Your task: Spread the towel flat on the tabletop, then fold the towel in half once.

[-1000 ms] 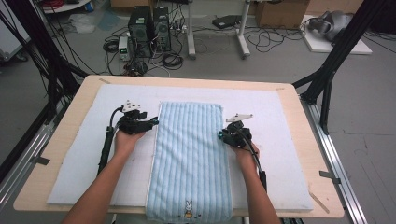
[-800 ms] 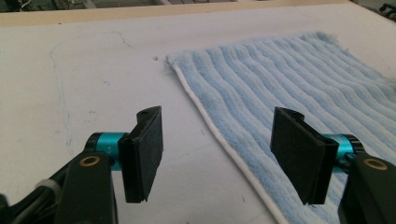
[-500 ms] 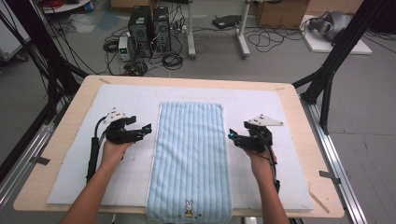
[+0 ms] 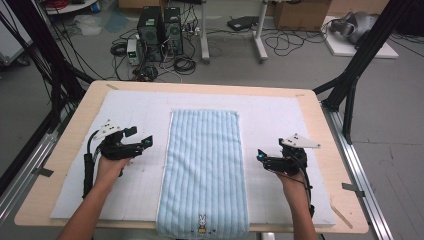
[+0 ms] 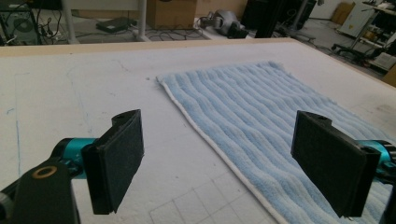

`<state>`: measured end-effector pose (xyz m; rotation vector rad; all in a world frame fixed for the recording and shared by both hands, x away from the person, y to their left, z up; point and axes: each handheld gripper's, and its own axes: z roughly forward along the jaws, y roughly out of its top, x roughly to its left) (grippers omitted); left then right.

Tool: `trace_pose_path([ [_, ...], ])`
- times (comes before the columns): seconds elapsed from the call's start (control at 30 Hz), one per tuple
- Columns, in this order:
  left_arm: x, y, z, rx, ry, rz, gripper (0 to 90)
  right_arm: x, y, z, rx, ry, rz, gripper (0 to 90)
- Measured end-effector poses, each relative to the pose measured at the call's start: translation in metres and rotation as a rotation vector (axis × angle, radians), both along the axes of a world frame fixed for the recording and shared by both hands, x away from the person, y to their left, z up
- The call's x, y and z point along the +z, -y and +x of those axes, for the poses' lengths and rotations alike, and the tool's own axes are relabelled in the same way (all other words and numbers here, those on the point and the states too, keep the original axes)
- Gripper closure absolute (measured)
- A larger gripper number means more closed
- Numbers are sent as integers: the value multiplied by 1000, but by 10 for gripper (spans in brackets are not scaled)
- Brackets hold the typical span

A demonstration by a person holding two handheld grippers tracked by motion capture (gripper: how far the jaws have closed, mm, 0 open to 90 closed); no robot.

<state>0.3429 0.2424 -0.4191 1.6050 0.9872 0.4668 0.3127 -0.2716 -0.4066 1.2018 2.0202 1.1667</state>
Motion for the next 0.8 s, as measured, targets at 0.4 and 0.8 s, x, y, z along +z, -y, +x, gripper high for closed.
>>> trace_pose_path([
  [0.4,5,0,-1,4,13,-26,176,5,-12,5,19,12,25,113],
  [0.8,15,13,17,-15,18,-29,174,4,-13,19,-35,-3,45,114],
])
